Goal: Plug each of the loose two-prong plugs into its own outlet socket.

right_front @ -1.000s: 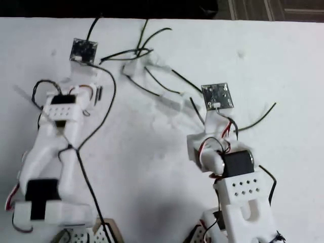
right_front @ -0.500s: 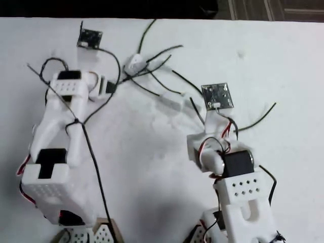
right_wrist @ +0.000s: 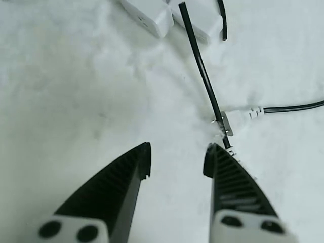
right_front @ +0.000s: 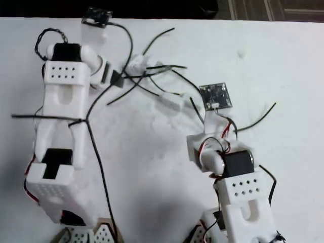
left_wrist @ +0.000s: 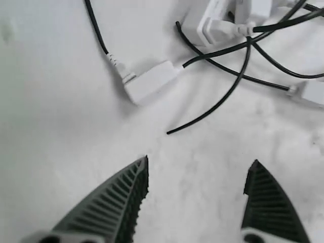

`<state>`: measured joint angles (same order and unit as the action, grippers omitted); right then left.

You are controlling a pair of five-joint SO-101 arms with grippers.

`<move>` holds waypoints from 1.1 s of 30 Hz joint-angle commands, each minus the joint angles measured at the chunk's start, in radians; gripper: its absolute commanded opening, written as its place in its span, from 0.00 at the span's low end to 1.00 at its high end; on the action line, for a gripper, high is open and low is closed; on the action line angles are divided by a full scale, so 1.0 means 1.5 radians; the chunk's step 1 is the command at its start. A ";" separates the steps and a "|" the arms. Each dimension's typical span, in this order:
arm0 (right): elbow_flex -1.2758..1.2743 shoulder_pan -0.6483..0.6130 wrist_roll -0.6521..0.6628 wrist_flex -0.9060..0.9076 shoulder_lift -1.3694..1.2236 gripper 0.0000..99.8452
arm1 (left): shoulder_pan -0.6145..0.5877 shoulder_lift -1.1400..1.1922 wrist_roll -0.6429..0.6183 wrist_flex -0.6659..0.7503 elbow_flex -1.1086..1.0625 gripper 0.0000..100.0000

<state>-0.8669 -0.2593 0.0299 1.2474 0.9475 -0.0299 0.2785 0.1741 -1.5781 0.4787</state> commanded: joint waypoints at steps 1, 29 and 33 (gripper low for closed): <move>0.028 0.010 0.043 -0.015 -0.007 0.17 | 0.038 -0.008 -0.020 -0.074 0.074 0.30; 0.165 -0.100 0.204 -0.155 -0.317 0.18 | -0.035 -0.510 -0.035 0.102 -0.537 0.31; 0.241 -0.102 0.237 -0.155 -0.425 0.29 | -0.077 -0.578 -0.034 0.181 -0.681 0.31</move>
<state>-0.6045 -0.4005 0.3460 1.0326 0.3890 -0.1020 -0.4964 0.1266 -1.3940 -0.4173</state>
